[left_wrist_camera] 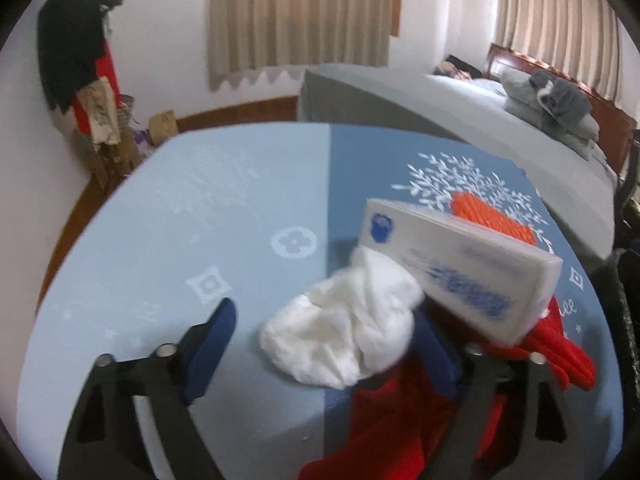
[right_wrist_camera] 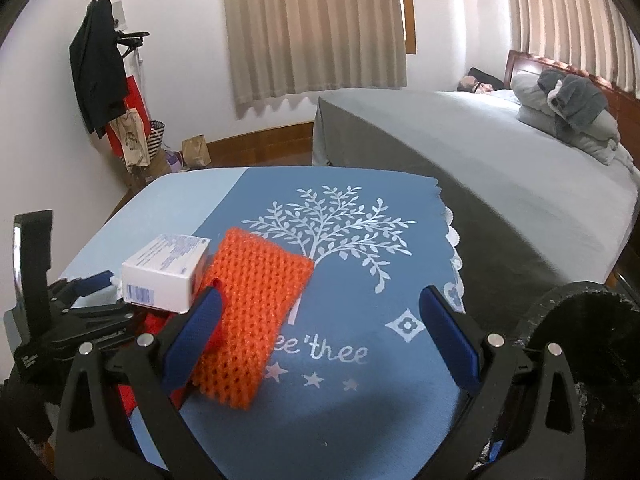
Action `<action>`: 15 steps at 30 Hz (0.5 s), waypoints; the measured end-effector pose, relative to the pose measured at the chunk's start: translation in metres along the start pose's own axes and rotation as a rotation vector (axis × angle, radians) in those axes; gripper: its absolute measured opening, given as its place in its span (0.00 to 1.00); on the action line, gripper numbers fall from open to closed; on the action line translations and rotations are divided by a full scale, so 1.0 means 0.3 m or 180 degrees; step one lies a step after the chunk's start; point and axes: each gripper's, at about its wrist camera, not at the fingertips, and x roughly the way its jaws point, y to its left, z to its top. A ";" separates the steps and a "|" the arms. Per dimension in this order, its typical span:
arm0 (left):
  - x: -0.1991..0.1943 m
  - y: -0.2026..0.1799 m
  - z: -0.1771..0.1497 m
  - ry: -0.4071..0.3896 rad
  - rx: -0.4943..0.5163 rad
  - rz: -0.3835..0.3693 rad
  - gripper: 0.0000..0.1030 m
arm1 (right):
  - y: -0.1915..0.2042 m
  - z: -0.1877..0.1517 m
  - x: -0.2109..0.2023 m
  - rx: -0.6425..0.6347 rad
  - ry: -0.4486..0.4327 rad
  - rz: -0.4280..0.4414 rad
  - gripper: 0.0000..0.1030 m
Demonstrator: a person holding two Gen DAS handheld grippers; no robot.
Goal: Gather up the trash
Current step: 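Grasp the white crumpled cloth with the left tool while the right tool grasps the white box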
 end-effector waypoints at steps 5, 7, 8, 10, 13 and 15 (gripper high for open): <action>-0.002 0.017 -0.005 0.0008 -0.0069 -0.0165 0.53 | 0.014 -0.001 0.009 -0.0017 0.0019 0.0015 0.93; -0.018 0.029 -0.005 -0.0045 -0.0143 -0.0204 0.49 | 0.020 -0.001 0.011 -0.0025 0.0023 0.0026 0.93; -0.027 0.033 -0.004 -0.0070 -0.0159 -0.0206 0.48 | 0.026 0.000 0.012 -0.0032 0.0023 0.0032 0.93; -0.051 0.043 -0.002 -0.0134 -0.0171 -0.0185 0.47 | 0.037 0.003 0.010 -0.0048 0.0016 0.0048 0.93; -0.091 0.057 0.004 -0.0224 -0.0224 -0.0148 0.47 | 0.050 0.012 0.005 -0.0054 -0.0012 0.0086 0.93; -0.118 0.071 0.011 -0.0296 -0.0251 -0.0104 0.47 | 0.064 0.019 0.003 -0.0057 -0.0028 0.0116 0.93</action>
